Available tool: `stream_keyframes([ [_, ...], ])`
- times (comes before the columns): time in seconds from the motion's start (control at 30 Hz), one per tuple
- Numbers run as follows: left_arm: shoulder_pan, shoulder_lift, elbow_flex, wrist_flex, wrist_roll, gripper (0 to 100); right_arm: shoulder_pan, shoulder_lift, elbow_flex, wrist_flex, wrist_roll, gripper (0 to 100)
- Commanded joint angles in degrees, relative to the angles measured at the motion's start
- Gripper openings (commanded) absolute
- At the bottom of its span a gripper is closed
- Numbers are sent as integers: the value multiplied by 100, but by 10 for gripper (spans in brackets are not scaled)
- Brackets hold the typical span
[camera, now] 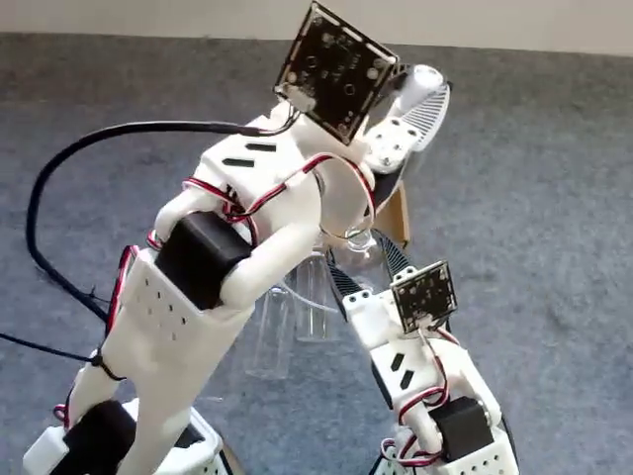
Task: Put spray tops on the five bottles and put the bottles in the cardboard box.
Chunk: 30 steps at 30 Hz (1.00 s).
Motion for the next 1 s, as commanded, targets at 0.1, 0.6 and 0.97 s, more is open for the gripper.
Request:
stream_keyframes([
  [0.1,101,-215,-40,-35,44,6,-4,-57,-40,-127,-53,4],
  [0.6,101,-611,-40,62,35,6,-4,-57,-40,-127,-53,4],
  [0.97,57,-646,374,431,35,6,-4,-57,-57,13,-53,4],
])
